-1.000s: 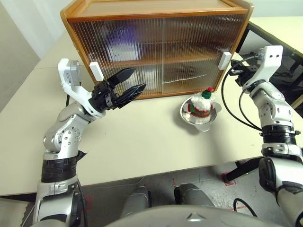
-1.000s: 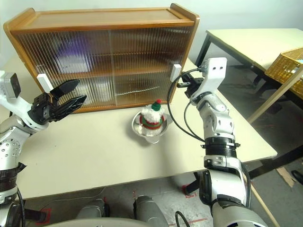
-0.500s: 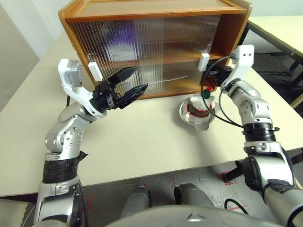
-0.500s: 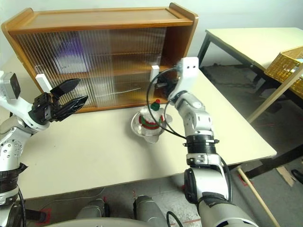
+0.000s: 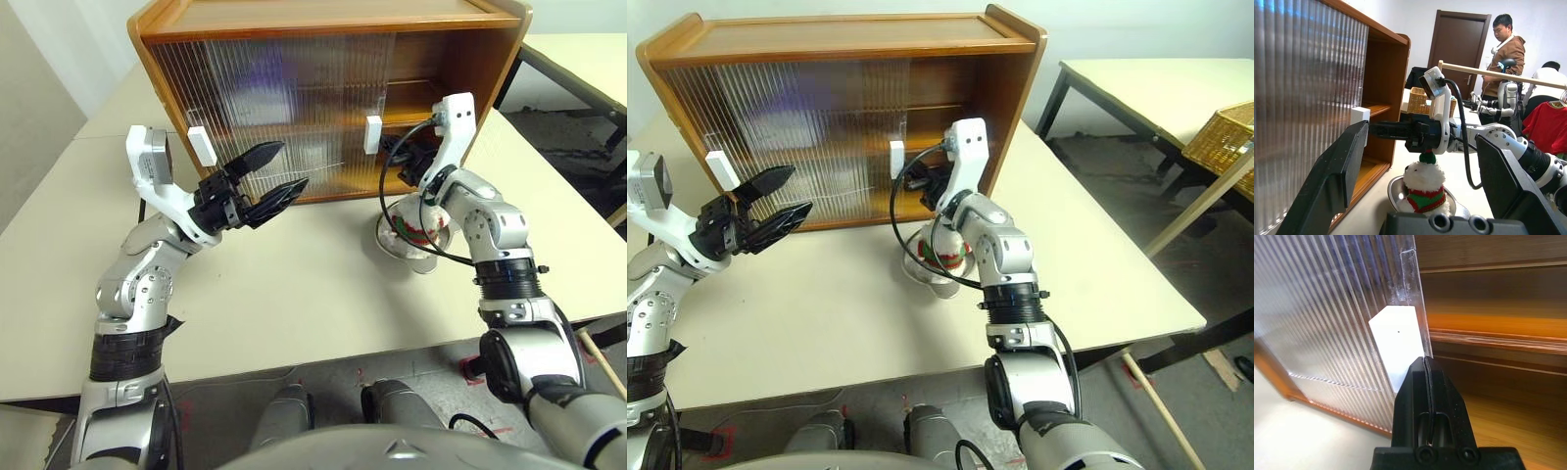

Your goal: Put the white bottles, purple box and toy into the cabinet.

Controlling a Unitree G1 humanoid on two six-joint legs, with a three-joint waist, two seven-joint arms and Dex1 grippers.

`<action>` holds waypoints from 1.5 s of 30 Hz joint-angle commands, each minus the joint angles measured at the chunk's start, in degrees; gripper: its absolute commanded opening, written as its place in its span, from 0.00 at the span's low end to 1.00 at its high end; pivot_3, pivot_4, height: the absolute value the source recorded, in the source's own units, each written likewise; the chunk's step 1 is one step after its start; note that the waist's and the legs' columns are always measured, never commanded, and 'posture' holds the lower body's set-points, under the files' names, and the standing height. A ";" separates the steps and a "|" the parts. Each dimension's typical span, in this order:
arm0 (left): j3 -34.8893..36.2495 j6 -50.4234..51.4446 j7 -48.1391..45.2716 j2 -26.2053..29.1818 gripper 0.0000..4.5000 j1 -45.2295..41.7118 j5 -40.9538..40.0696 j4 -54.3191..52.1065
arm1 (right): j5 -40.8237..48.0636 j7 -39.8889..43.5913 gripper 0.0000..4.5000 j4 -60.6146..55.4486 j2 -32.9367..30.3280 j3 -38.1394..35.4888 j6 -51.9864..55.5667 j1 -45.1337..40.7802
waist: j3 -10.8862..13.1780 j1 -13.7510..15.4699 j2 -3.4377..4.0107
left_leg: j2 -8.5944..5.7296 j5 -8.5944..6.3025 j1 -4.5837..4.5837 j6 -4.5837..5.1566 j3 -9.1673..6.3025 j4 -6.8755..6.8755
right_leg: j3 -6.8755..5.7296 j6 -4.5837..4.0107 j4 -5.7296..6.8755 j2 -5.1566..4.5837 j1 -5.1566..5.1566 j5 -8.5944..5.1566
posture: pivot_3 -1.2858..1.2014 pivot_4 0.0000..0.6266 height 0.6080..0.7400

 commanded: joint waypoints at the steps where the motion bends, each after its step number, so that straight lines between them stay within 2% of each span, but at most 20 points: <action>1: -0.61 -0.55 0.08 -0.03 1.00 0.65 1.05 -0.08 | 1.58 2.21 0.01 -0.82 0.70 0.93 1.86 -0.46 | 0.00 0.04 0.00 | 0.00 0.00 0.00 0.00 0.00 0.00 | 0.00 -0.01 0.00 0.00 0.00 0.00 | 0.50 0.06 1.00; 16: -0.31 -0.67 1.81 0.25 1.00 2.26 0.91 -2.20 | 3.10 6.32 0.01 1.54 3.17 1.32 3.79 -2.86 | -0.04 1.11 0.01 | 0.00 0.02 0.00 -0.02 0.00 0.06 | -0.03 -0.12 0.05 0.02 -0.02 0.05 | 0.51 0.04 1.00; 22: -1.20 -0.80 1.45 -0.40 1.00 1.67 1.01 -1.36 | 4.88 6.72 0.01 -4.78 0.25 0.49 7.76 -0.80 | -0.05 1.33 0.00 | 0.00 0.02 0.00 -0.03 0.01 0.13 | -0.06 -0.17 0.07 0.02 -0.03 0.07 | 0.49 0.04 1.00; 29: -2.69 -1.18 -0.30 -1.26 1.00 -1.04 1.53 1.89 | 10.25 5.50 0.01 -19.56 -5.72 -3.50 15.19 5.37 | -0.07 1.04 -0.03 | -0.01 0.03 0.02 -0.02 0.10 0.30 | -0.05 -0.16 0.08 0.02 0.10 0.08 | 0.47 0.05 1.00; 31: -2.99 -1.25 -0.94 -1.52 1.00 -1.71 1.74 2.82 | 11.09 5.30 0.09 -22.19 -6.95 -4.46 15.43 7.51 | -0.07 0.64 -0.03 | -0.01 0.04 0.04 0.00 0.12 0.31 | -0.01 -0.09 0.10 0.02 0.14 0.13 | 0.47 0.05 1.00; 33: -3.33 -1.36 -1.53 -1.78 1.00 -2.31 1.98 3.60 | 12.01 5.93 0.21 -24.48 -8.50 -5.33 15.18 10.46 | -0.08 0.23 -0.05 | 0.00 0.06 0.11 0.03 0.12 0.31 | -0.02 -0.04 0.10 0.03 0.21 0.15 | 0.46 0.05 1.00; 38: -3.50 -1.56 -2.31 -1.79 1.00 -3.25 2.11 4.95 | 14.96 7.34 0.62 -28.40 -12.49 -7.84 15.78 17.43 | -0.10 -0.40 -0.07 | -0.01 0.08 0.26 0.05 0.12 0.32 | 0.00 0.18 0.09 0.04 0.41 0.11 | 0.46 0.05 1.00; 42: -3.48 -1.63 -2.49 -1.74 1.00 -3.40 2.15 5.24 | 15.97 7.32 0.94 -28.79 -13.71 -7.80 15.54 18.60 | -0.10 -1.33 -0.07 | -0.02 0.10 0.31 0.07 0.13 0.33 | 0.04 0.69 0.08 0.05 0.46 -0.11 | 0.46 0.05 1.00; 43: -3.28 -1.51 -2.56 -1.48 1.00 -3.26 2.06 5.12 | 16.29 8.15 0.99 -29.12 -15.07 -8.59 15.74 20.76 | -0.12 -1.44 -0.08 | -0.02 0.10 0.32 0.08 0.12 0.33 | 0.04 0.72 0.08 0.07 0.47 -0.10 | 0.46 0.05 1.00; 45: -2.96 -1.33 -2.66 -1.05 1.00 -2.89 1.91 4.81 | 16.71 9.72 0.99 -29.73 -17.36 -9.67 15.85 24.59 | -0.15 -1.26 -0.12 | 0.00 0.11 0.36 0.09 0.09 0.30 | 0.00 0.77 0.07 0.09 0.53 -0.13 | 0.46 0.05 1.00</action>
